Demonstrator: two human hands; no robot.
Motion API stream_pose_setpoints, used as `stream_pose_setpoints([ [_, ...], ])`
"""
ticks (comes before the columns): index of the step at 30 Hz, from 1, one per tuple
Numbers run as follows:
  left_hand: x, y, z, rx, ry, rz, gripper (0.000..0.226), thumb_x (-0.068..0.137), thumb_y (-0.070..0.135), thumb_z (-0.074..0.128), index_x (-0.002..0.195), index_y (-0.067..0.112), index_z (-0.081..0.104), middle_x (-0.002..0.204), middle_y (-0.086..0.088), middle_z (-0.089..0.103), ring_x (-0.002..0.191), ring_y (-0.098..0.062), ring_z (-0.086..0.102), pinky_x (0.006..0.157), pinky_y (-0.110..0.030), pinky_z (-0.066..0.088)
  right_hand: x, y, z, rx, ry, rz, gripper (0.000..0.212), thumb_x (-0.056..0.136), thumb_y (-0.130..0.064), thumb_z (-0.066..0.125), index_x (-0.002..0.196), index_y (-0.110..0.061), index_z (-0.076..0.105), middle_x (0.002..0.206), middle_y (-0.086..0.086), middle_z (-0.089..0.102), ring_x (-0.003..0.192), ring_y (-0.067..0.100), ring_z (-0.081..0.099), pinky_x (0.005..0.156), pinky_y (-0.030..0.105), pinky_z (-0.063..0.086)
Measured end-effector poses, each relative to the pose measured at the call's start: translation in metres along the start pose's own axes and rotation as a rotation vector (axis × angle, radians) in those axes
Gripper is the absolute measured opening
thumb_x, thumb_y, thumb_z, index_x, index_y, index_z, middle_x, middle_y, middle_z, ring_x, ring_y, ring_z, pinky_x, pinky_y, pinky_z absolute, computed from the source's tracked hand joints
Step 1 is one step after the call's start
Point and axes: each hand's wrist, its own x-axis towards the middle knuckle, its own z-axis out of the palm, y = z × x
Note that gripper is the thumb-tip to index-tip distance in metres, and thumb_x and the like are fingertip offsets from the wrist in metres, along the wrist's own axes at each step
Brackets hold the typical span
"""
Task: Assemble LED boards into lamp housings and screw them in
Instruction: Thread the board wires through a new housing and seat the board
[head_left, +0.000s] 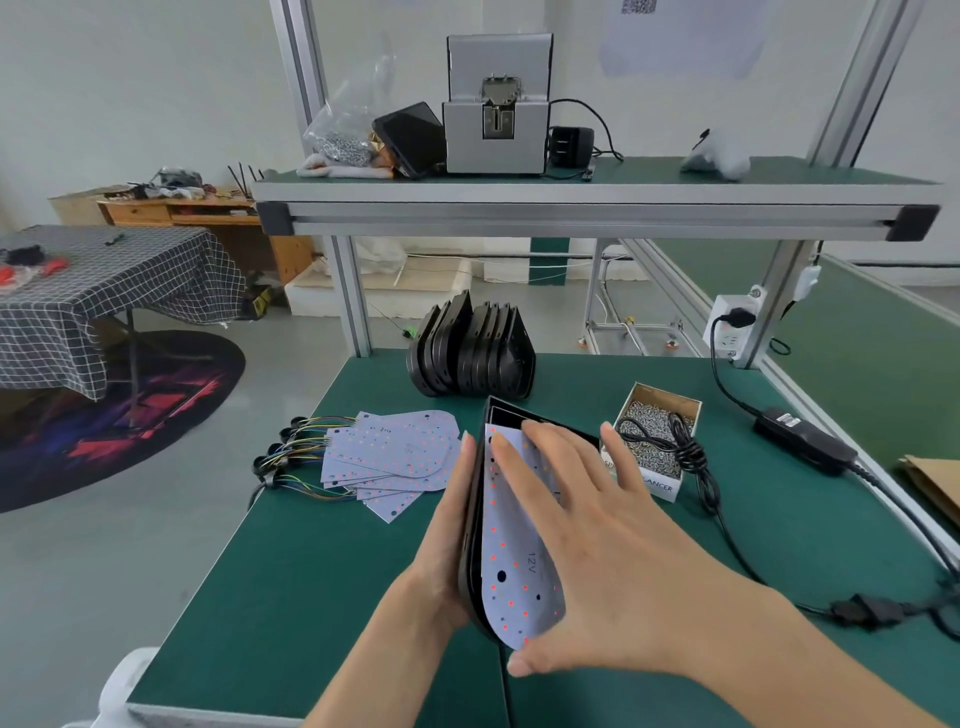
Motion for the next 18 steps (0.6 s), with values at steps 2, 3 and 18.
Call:
stream_pose_setpoints([
  [2, 0.0017, -0.0015, -0.0022, -0.017, 0.012, -0.015, 0.078, 0.086, 0.081, 0.056, 0.133, 0.021, 0.071, 0.141, -0.011, 0.065, 0.131, -0.025, 0.062, 0.099, -0.037, 0.055, -0.0002, 0.0008, -0.0005, -0.013, -0.009, 0.010, 0.157, 0.047, -0.096, 0.058, 0.162, -0.024, -0.022, 0.162, 0.008, 0.006, 0.155, 0.026, -0.001, 0.121, 0.054, -0.017],
  [3, 0.0021, -0.0022, -0.0034, -0.022, 0.010, -0.017, 0.078, 0.085, 0.082, 0.056, 0.132, 0.021, 0.072, 0.140, -0.011, 0.066, 0.130, -0.025, 0.063, 0.098, -0.037, 0.055, -0.0002, 0.0012, -0.0012, -0.020, -0.016, 0.010, 0.157, 0.046, -0.097, 0.057, 0.162, -0.023, -0.021, 0.161, 0.008, 0.007, 0.154, 0.027, 0.001, 0.121, 0.054, -0.017],
  [18, 0.0041, -0.0061, -0.0009, -0.052, -0.021, 0.027, 0.081, 0.088, 0.080, 0.053, 0.136, 0.017, 0.069, 0.138, -0.013, 0.066, 0.127, -0.027, 0.064, 0.097, -0.039, 0.055, -0.0011, 0.0014, 0.0007, -0.003, -0.006, 0.050, 0.156, 0.044, -0.101, 0.053, 0.163, -0.025, -0.014, 0.164, 0.008, 0.006, 0.155, 0.026, -0.001, 0.123, 0.053, -0.014],
])
